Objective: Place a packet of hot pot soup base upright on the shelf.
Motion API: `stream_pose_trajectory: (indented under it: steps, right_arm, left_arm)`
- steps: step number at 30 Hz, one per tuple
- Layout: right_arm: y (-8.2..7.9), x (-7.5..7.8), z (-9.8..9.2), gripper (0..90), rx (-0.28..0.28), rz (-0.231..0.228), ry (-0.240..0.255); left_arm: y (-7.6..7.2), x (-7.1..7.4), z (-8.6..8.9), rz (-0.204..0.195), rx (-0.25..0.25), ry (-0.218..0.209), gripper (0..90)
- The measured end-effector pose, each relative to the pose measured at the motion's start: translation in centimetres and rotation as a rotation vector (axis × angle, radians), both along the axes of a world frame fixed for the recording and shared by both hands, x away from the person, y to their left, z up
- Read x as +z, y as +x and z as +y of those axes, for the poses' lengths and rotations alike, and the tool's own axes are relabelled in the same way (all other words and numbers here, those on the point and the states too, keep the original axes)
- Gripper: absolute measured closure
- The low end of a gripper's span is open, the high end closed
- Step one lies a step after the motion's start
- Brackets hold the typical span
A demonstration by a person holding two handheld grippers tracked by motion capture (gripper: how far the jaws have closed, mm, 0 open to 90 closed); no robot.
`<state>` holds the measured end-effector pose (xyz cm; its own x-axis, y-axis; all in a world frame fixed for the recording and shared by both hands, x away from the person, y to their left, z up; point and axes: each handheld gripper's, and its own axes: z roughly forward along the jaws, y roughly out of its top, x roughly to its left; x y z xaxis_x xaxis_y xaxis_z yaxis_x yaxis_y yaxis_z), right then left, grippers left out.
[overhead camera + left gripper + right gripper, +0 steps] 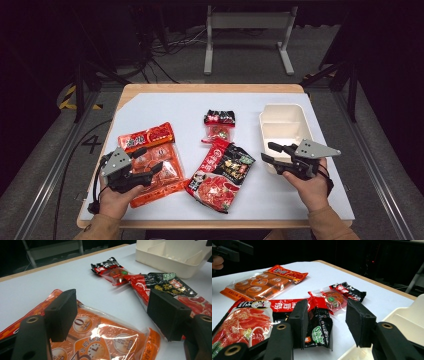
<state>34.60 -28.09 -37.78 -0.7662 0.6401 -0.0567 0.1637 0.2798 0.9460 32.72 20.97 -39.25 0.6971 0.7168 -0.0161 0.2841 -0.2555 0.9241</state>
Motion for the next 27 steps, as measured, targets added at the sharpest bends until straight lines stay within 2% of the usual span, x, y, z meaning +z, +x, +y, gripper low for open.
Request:
stream_pose_trajectory:
  steps: [5, 6, 7, 9, 10, 13, 15, 18, 21, 24, 27]
  right_arm:
    - [0.0, 0.4, -0.5, 54.6, -0.01, -0.009, 0.007]
    - [-0.1, 0.4, -0.6, 54.4, -0.007, -0.011, 0.003]
    - [-0.1, 0.4, -0.6, 54.4, -0.007, -0.011, 0.003]
    - [-0.2, 0.4, -0.6, 53.7, -0.002, -0.018, -0.004]
    - [-0.2, 0.4, -0.5, 53.4, -0.003, -0.02, -0.008]
    - [-0.3, 0.4, -0.5, 53.0, -0.007, -0.021, -0.016]
    - [-0.4, 0.5, -0.5, 52.4, -0.013, -0.024, -0.022]
    - [-0.5, 0.7, -0.6, 50.9, -0.018, -0.026, -0.017]
    - [-0.7, 0.8, -0.4, 50.6, -0.019, -0.042, -0.052]
    - [-0.7, 0.7, -0.3, 50.3, -0.008, -0.037, -0.052]
    - [-0.7, 0.6, -0.4, 50.3, -0.011, -0.039, -0.05]
  left_arm:
    - [0.0, 0.4, -0.1, 0.004, -0.008, -0.039, 25.0]
    - [0.3, 0.6, -0.2, 0.014, -0.011, -0.075, 24.9]
    - [0.3, 0.6, -0.2, 0.014, -0.011, -0.075, 24.7]
    - [1.3, 1.0, -1.0, 0.048, 0.001, -0.133, 23.9]
    - [1.5, 1.1, -1.3, 0.055, -0.001, -0.135, 23.8]
    - [2.1, 1.4, -2.1, 0.052, -0.02, -0.13, 23.3]
    - [2.6, 1.7, -3.0, 0.04, -0.039, -0.102, 23.2]
    - [3.3, 2.2, -3.8, 0.034, -0.056, -0.089, 23.1]
    - [3.9, 2.6, -4.6, 0.031, -0.071, -0.072, 23.1]
    - [4.3, 2.9, -5.2, 0.029, -0.077, -0.05, 22.6]
    - [4.7, 3.2, -5.9, 0.029, -0.084, -0.049, 22.4]
